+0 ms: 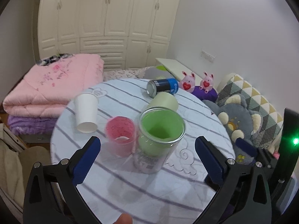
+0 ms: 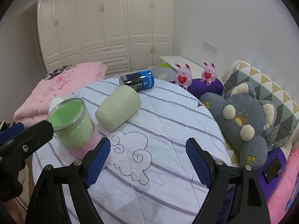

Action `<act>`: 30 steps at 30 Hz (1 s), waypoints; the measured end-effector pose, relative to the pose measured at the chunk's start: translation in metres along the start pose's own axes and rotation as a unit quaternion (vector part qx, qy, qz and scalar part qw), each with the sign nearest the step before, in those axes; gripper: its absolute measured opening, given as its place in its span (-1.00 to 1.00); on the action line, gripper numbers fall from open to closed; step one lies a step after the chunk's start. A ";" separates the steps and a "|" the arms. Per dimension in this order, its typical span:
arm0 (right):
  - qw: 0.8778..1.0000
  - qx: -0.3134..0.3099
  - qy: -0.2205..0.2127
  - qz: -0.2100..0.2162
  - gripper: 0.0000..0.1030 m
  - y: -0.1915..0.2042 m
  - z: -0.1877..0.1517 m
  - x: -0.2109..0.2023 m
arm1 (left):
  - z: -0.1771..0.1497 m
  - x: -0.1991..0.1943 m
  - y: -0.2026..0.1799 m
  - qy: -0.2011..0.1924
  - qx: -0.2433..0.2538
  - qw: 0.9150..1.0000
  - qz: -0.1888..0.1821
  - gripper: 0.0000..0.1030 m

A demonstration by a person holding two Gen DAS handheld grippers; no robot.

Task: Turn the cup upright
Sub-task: 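Lower the upright jar onto the table and open the left tool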

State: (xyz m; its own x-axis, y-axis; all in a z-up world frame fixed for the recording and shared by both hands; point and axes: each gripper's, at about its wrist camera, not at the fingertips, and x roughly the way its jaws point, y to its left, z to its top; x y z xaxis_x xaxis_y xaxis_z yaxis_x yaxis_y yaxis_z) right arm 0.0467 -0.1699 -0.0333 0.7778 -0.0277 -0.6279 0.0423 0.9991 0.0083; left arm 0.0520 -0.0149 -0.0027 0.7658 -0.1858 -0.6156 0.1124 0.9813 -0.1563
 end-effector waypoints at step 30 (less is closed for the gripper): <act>0.991 -0.048 -0.114 0.051 0.63 0.020 -0.009 -0.108 | -0.032 -0.101 0.025 -0.053 0.037 0.991 0.115 0.99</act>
State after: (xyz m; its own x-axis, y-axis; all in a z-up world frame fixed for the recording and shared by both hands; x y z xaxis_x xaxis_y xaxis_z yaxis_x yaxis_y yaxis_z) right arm -0.0416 -0.1463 0.0279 0.8970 0.0787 -0.4349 -0.0959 0.9952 -0.0176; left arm -0.0424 0.0263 0.0310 0.8386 0.0449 -0.5429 -0.0289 0.9989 0.0380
